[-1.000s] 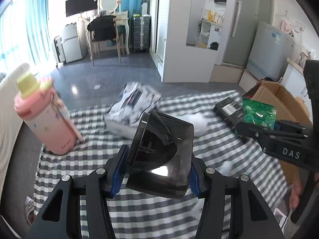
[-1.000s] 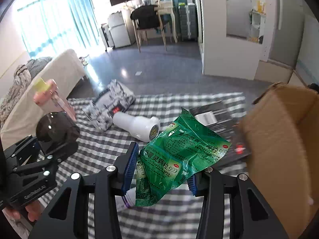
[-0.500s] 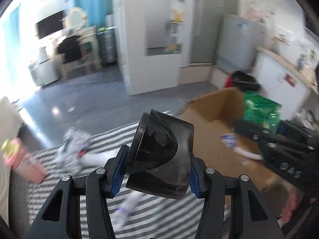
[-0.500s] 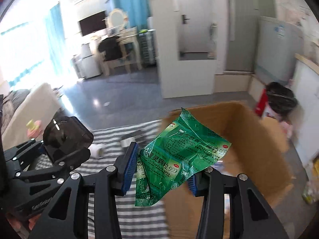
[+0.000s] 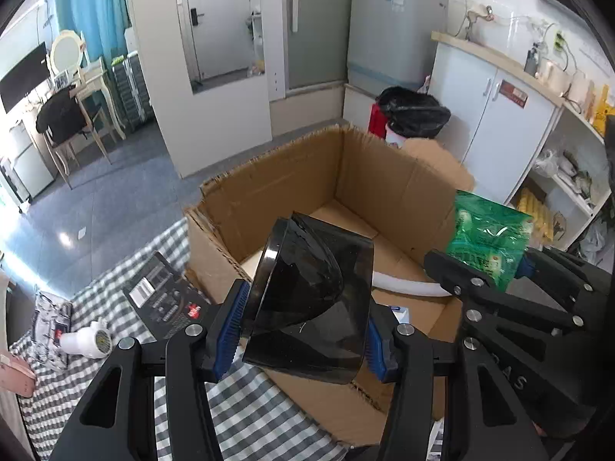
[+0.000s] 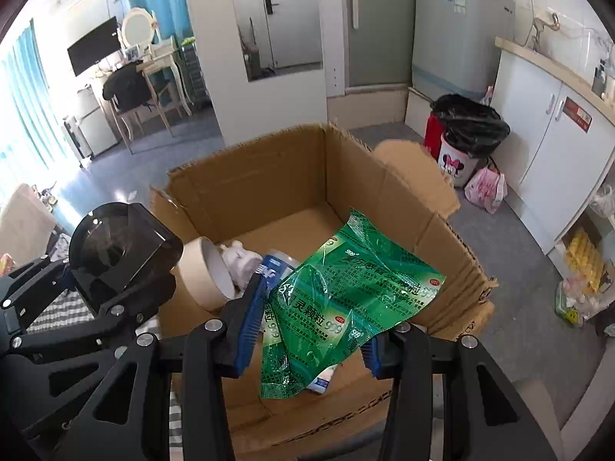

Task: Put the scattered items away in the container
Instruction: 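Carry the green bag and black cup over the box and release both, then move both tools back to the table toward the black box and toothpaste tube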

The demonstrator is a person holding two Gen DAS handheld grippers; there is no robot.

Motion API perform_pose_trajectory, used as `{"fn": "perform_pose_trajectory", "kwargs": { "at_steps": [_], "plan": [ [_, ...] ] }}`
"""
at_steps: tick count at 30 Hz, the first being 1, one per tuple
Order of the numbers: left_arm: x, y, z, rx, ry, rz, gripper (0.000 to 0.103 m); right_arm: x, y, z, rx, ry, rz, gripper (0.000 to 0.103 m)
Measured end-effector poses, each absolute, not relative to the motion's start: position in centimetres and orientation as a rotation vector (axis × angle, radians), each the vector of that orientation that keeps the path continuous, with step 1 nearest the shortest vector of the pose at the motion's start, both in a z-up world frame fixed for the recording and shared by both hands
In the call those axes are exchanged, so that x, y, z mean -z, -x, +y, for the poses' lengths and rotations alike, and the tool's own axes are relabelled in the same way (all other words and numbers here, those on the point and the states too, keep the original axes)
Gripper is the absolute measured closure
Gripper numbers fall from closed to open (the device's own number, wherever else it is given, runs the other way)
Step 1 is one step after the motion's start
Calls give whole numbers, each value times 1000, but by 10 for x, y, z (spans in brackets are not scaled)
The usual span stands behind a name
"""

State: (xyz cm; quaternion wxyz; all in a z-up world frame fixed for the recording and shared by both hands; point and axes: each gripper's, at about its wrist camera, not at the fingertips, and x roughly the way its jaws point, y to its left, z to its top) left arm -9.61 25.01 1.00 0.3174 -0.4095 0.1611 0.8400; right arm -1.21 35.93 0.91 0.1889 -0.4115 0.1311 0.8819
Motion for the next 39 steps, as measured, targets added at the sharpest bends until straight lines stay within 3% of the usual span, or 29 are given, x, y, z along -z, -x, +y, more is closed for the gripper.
{"fn": "perform_pose_trajectory", "kwargs": {
  "at_steps": [4,5,6,9,13,24,39],
  "plan": [
    [0,98,254,-2215,1087,431,47,-3,14,364,-2433,1165,336,53],
    [1,97,255,-2225,1081,446,47,-1,15,366,-2405,1171,324,46],
    [2,96,256,-2243,1072,463,43,-1,15,367,-2381,1171,314,40],
    [0,97,256,-2295,1051,492,20,-2,11,375,-2360,1145,331,38],
    [-2,98,249,-2274,1043,429,12,-5,7,380,-2371,1126,382,37],
    [-24,89,210,-2320,1062,430,8,-35,-1,362,-2497,1023,432,36],
    [-64,47,61,-2491,1190,201,8,-67,-5,276,-2703,980,364,35]
  ]
}}
